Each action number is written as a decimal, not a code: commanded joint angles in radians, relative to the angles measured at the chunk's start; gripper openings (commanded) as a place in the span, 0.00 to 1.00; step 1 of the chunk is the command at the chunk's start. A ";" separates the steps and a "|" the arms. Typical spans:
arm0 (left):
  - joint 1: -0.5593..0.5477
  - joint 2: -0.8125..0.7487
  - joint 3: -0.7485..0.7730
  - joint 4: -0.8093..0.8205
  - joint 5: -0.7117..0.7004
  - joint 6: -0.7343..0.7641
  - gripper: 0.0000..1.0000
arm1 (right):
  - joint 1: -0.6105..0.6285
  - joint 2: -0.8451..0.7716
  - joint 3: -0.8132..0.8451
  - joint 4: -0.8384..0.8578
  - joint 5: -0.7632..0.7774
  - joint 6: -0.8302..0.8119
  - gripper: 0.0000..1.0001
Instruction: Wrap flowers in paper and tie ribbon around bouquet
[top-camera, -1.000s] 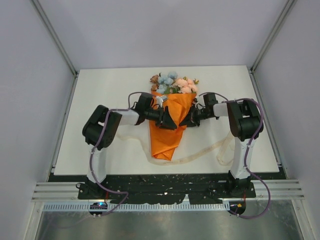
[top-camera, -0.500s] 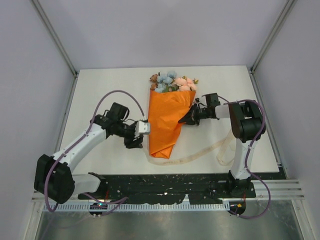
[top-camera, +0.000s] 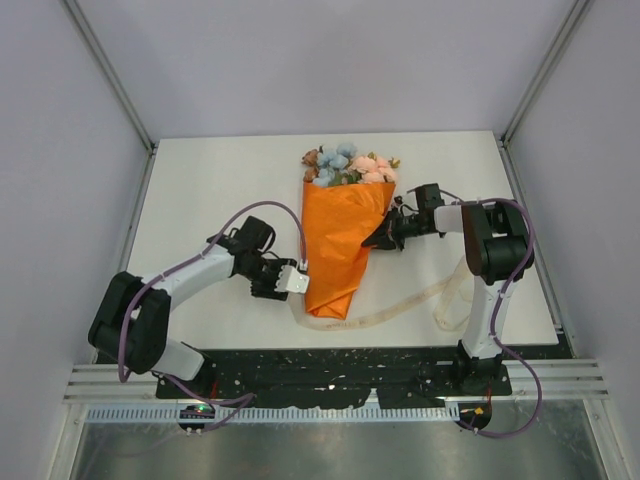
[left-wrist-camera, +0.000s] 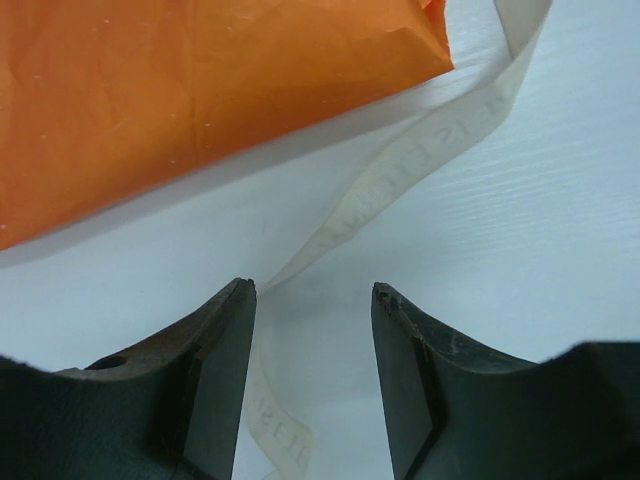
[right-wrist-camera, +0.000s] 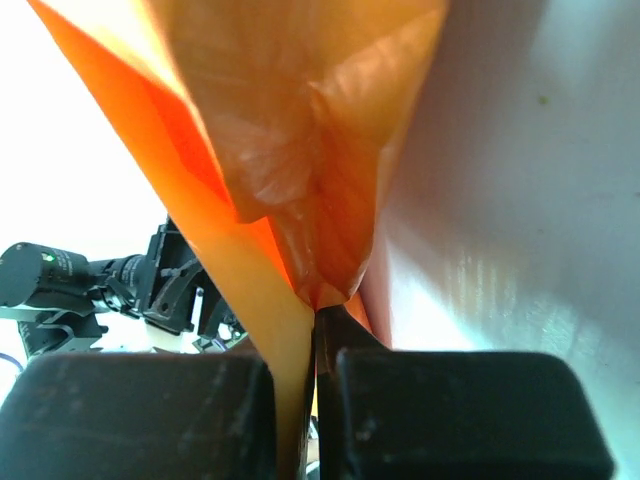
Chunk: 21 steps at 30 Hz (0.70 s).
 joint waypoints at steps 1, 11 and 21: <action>-0.002 -0.023 0.050 0.048 0.026 0.033 0.54 | -0.004 -0.008 0.057 -0.036 -0.007 -0.063 0.05; -0.076 -0.013 -0.022 0.076 -0.015 0.153 0.57 | -0.004 -0.101 -0.066 0.280 -0.126 0.272 0.05; -0.047 0.153 0.130 0.093 -0.175 0.062 0.05 | -0.021 -0.119 -0.126 0.320 -0.172 0.365 0.05</action>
